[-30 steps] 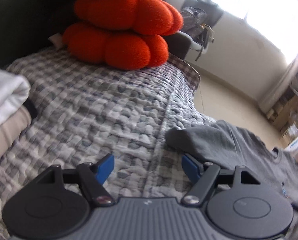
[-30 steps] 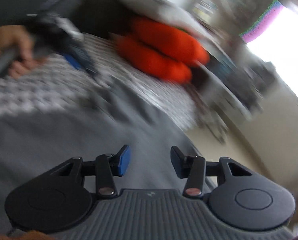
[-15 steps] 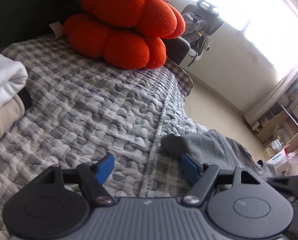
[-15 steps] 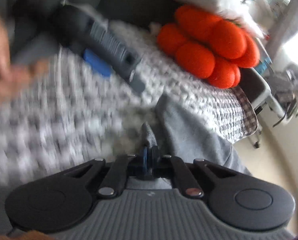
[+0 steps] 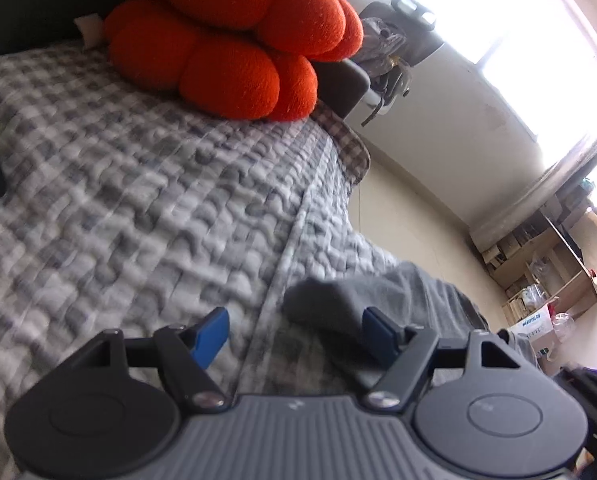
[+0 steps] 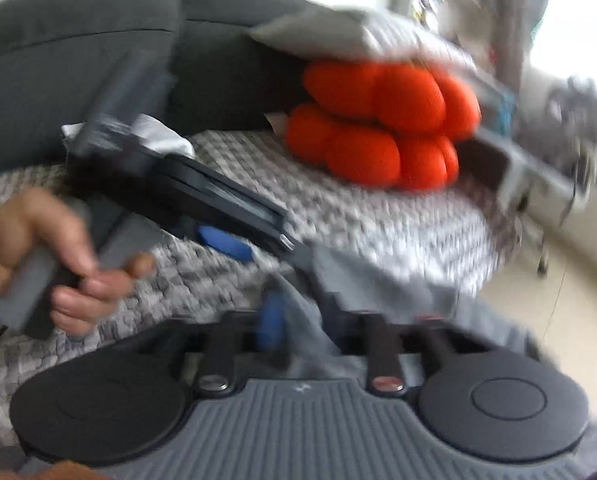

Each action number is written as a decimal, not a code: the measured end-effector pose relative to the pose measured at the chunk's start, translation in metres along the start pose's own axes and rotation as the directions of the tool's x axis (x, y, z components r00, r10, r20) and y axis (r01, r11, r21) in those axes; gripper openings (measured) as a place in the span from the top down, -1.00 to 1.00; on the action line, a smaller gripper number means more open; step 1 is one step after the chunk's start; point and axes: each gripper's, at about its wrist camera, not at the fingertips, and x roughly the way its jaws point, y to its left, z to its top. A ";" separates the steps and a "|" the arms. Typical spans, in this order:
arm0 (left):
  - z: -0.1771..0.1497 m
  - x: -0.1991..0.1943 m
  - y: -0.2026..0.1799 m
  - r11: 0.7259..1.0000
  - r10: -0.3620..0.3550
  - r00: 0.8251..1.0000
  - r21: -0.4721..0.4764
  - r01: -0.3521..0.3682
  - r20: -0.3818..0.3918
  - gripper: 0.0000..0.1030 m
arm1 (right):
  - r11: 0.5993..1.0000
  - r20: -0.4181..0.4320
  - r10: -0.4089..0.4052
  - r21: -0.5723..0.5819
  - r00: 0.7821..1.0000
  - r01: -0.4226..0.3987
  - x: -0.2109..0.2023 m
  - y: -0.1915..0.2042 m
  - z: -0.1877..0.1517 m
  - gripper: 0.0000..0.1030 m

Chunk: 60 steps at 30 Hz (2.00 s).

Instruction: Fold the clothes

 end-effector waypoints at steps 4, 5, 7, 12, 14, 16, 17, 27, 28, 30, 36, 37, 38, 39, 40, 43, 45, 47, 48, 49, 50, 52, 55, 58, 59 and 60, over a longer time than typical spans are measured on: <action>0.011 0.015 -0.010 0.998 -0.025 1.000 0.061 0.025 0.009 -0.44 | 0.995 -0.060 0.026 -0.094 0.998 -0.031 0.010 0.008 0.000 0.11; 0.011 0.020 -0.015 0.996 -0.016 1.000 0.091 0.016 0.005 -0.43 | 0.994 -0.092 0.000 -0.111 0.996 -0.010 0.014 0.007 -0.002 0.70; 0.011 0.031 -0.025 0.989 0.001 1.000 0.151 -0.001 -0.001 0.06 | 0.993 -0.140 -0.057 -0.110 0.989 0.041 0.022 0.003 -0.009 0.94; 0.012 0.037 -0.038 0.974 0.052 0.999 0.222 -0.049 -0.007 0.91 | 0.962 -0.018 0.049 0.270 0.999 -0.042 -0.002 -0.042 -0.021 0.95; 0.024 0.027 -0.038 0.977 0.025 1.000 0.212 -0.027 0.014 0.91 | 0.840 0.086 0.108 0.526 0.990 -0.137 -0.013 -0.071 -0.027 0.95; 0.037 0.019 -0.043 0.979 0.018 0.999 0.204 -0.023 0.030 0.91 | 0.697 0.196 0.131 0.679 0.972 -0.231 -0.022 -0.093 -0.034 0.95; 0.042 0.016 -0.048 0.976 0.027 0.999 0.214 -0.033 0.033 0.91 | 0.664 0.230 0.128 0.703 0.965 -0.256 -0.026 -0.097 -0.036 0.95; 0.054 0.038 -0.059 0.917 0.307 0.948 0.292 -0.272 -0.080 0.80 | 0.830 -0.054 0.231 0.531 0.971 -0.168 -0.004 -0.056 -0.039 0.74; 0.055 0.035 -0.052 0.933 0.277 0.958 0.262 -0.247 -0.081 0.75 | 0.846 -0.067 0.222 0.509 0.973 -0.158 -0.005 -0.052 -0.040 0.74; 0.059 0.026 -0.034 0.960 0.235 0.970 0.169 -0.222 -0.057 0.33 | 0.863 -0.031 0.203 0.478 0.979 -0.164 -0.014 -0.052 -0.037 0.74; 0.057 0.017 0.009 0.994 0.102 0.992 -0.035 -0.105 -0.071 -0.06 | 0.909 0.028 0.180 0.376 0.983 -0.178 -0.015 -0.053 -0.023 0.59; 0.053 0.020 0.013 0.996 0.072 0.994 -0.050 -0.076 -0.084 -0.12 | 0.913 0.031 0.179 0.366 0.983 -0.178 -0.012 -0.052 -0.021 0.55; 0.048 0.025 0.013 0.997 0.055 0.993 -0.051 -0.061 -0.101 -0.17 | 0.920 0.029 0.170 0.354 0.985 -0.169 -0.006 -0.049 -0.019 0.54; 0.042 0.029 0.009 0.997 0.053 0.993 -0.043 -0.057 -0.103 -0.17 | 0.932 0.014 0.158 0.330 0.987 -0.153 0.001 -0.044 -0.018 0.54; 0.037 0.034 0.005 0.998 0.050 0.993 -0.035 -0.054 -0.104 -0.16 | 0.953 -0.031 0.137 0.276 0.990 -0.123 0.008 -0.034 -0.018 0.54; 0.023 0.045 -0.018 0.992 0.107 0.989 0.084 -0.098 -0.106 0.79 | 0.993 -0.147 0.060 0.106 0.987 -0.044 0.029 -0.004 -0.019 0.85; 0.024 0.032 -0.028 0.989 0.110 0.993 0.106 -0.105 -0.048 0.82 | 0.991 -0.127 0.059 0.124 0.990 -0.043 0.024 -0.003 -0.020 0.90; 0.031 0.018 -0.031 0.995 0.079 0.997 0.064 -0.078 -0.011 0.84 | 0.953 -0.012 0.144 0.272 0.990 -0.135 0.005 -0.023 -0.019 0.90; 0.038 0.010 -0.028 0.999 0.042 0.999 0.017 -0.042 0.003 0.91 | 0.926 0.033 0.175 0.334 0.984 -0.176 -0.001 -0.032 -0.020 0.90; 0.043 0.003 -0.028 1.000 0.021 1.000 -0.001 -0.021 0.023 0.91 | 0.903 0.042 0.196 0.381 0.980 -0.197 -0.002 -0.041 -0.022 0.90; 0.044 0.001 -0.028 1.000 0.020 0.999 0.003 -0.020 0.034 0.90 | 0.878 0.052 0.217 0.426 0.975 -0.218 -0.003 -0.049 -0.025 0.86; 0.042 0.009 -0.035 0.993 0.102 0.995 0.054 -0.101 -0.014 0.90 | 0.835 0.058 0.255 0.490 0.965 -0.249 -0.003 -0.064 -0.030 0.70; 0.033 0.022 -0.030 0.983 0.169 0.984 0.086 -0.164 -0.061 0.90 | 0.889 -0.066 0.275 0.398 0.959 -0.228 0.002 -0.072 -0.031 0.69; 0.029 0.023 -0.016 0.992 0.122 0.991 0.021 -0.121 -0.053 0.90 | 0.920 0.016 0.140 0.367 0.990 -0.136 -0.017 -0.104 -0.023 0.18; 0.030 0.021 -0.010 0.994 0.107 0.993 -0.004 -0.108 -0.053 0.88 | 0.927 0.031 0.074 0.366 0.997 -0.081 -0.019 -0.119 -0.020 -0.14; 0.031 0.022 -0.010 0.995 0.101 0.994 -0.011 -0.102 -0.052 0.86 | 0.938 0.011 -0.015 0.348 1.000 0.010 -0.015 -0.131 -0.017 -0.14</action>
